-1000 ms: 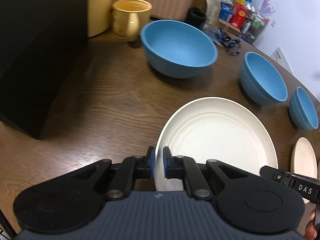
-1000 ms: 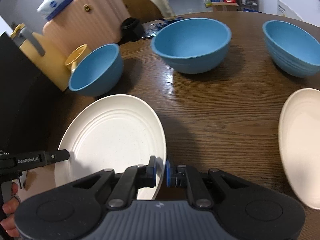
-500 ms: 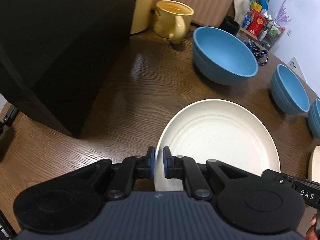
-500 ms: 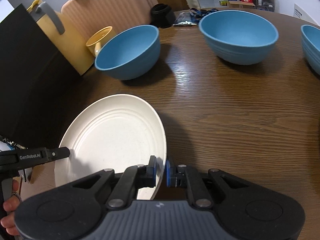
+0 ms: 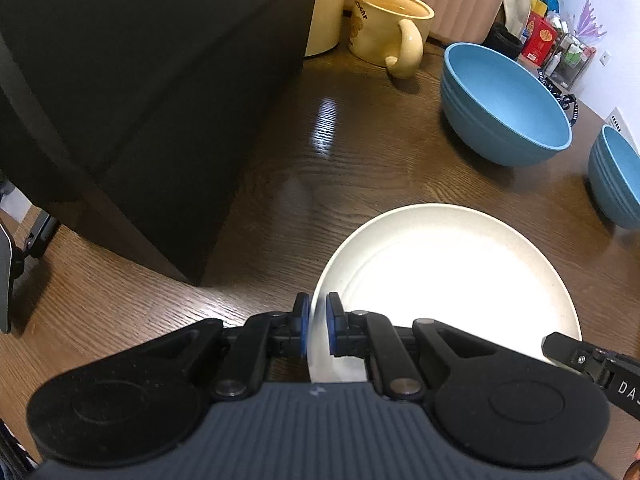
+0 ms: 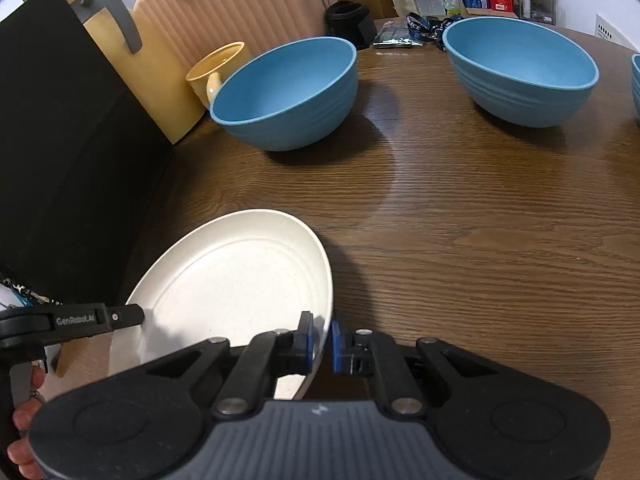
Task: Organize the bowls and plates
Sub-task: 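Lift the cream plate with both grippers and carry it toward the black bag, then lower the cream plate onto the table and open both grippers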
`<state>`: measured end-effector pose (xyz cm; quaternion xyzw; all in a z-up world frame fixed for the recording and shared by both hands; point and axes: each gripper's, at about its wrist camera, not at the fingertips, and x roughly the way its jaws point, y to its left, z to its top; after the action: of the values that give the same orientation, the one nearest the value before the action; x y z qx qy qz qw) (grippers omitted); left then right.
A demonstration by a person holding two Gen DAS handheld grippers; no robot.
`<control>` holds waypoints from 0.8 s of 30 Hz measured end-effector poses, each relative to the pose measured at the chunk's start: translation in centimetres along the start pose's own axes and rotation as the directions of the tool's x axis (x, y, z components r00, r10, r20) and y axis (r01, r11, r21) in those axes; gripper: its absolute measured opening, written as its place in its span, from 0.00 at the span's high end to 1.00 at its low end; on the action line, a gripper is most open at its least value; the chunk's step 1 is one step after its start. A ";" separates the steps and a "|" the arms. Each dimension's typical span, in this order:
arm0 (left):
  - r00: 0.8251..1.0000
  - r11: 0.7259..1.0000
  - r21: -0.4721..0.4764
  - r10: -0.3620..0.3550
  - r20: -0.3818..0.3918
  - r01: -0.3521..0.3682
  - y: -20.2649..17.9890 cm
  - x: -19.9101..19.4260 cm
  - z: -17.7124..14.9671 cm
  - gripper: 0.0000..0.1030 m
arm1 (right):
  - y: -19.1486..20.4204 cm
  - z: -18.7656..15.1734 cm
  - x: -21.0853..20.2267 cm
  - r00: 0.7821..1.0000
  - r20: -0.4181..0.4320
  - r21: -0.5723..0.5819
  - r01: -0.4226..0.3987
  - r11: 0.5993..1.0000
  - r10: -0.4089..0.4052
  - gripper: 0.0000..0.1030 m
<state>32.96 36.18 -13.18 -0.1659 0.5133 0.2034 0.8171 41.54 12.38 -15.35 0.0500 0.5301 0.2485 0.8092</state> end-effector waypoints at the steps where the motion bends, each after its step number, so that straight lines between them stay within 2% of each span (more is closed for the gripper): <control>1: 1.000 1.000 0.003 0.002 0.003 -0.002 0.1 0.0 0.0 0.91 | 0.1 0.0 0.1 1.000 0.003 -0.001 0.000 1.000 0.000 0.92; 19: 0.998 0.993 0.102 0.058 0.007 -0.059 -0.6 1.0 -0.1 0.89 | 0.5 -1.2 0.9 0.999 0.034 0.019 -0.001 1.000 0.001 0.90; 22: 0.998 0.991 0.123 0.059 0.006 -0.059 -0.8 0.9 -0.4 0.87 | 0.5 -1.3 0.8 0.999 0.036 0.025 0.005 1.000 -0.005 0.85; 23: 0.998 0.990 0.127 0.060 0.004 -0.060 -0.8 0.9 -0.5 0.85 | 0.6 -1.3 0.7 0.999 0.039 0.026 0.003 1.000 -0.004 0.79; 24: 0.998 0.990 0.128 0.061 0.005 -0.062 -0.8 0.9 -0.6 0.81 | 0.6 -1.3 0.6 0.999 0.042 0.026 0.001 1.000 -0.002 0.67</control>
<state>33.24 35.38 -14.15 -0.0973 0.5297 0.1953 0.8196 40.40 12.96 -16.20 0.0653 0.5160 0.2399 0.8197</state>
